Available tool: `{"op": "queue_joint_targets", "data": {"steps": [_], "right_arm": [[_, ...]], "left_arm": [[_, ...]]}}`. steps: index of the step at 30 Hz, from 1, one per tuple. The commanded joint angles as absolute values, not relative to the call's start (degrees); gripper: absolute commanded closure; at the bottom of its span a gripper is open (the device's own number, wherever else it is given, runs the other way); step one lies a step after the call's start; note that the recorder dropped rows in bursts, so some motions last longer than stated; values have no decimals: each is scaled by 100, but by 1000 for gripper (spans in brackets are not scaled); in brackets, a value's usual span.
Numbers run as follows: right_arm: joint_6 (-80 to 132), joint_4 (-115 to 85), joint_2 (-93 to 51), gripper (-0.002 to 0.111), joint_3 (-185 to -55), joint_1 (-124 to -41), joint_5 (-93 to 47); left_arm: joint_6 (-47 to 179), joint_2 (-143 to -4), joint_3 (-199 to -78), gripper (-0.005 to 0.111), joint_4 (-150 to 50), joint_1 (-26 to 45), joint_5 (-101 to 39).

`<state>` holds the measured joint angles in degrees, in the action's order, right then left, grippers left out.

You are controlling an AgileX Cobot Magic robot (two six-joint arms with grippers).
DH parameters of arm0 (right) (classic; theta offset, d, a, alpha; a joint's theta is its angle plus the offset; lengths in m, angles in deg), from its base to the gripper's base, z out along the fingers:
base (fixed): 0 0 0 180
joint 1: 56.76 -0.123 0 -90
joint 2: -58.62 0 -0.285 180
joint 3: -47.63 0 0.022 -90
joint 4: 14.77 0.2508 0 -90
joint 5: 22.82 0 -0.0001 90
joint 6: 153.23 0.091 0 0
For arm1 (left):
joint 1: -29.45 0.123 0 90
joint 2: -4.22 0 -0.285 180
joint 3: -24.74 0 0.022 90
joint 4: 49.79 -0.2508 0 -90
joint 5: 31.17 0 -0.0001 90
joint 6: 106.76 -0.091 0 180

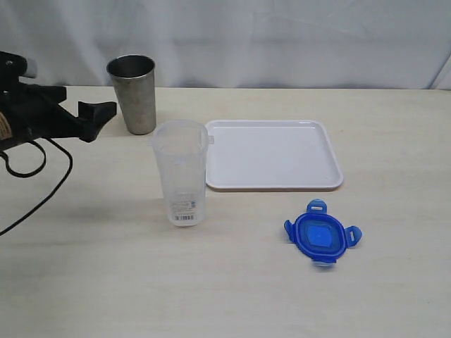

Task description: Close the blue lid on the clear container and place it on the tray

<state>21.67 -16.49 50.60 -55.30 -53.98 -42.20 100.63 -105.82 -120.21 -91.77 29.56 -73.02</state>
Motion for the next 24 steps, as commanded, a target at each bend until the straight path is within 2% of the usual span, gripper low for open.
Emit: {"op": "queue_joint_targets", "data": {"steps": [1,6,12,17,24], "right_arm": [[2166,-1652,5084,104,-5515,-5359,-4220],[2166,-1652,5084,104,-5515,-5359,-4220],[2166,-1652,5084,104,-5515,-5359,-4220],[2166,-1652,5084,104,-5515,-5359,-4220],[2166,-1652,5084,104,-5515,-5359,-4220]], "left_arm": [[10677,-9393,-11692,10,-9114,2971,-5755],[11573,-8425,-11690,10,-9114,2971,-3326],[11612,-7939,-11713,10,-8715,2757,-1604],[11468,-7939,-11713,10,-8608,2525,-1400],[11404,-7924,-11674,10,-7449,2134,-1297]]}}
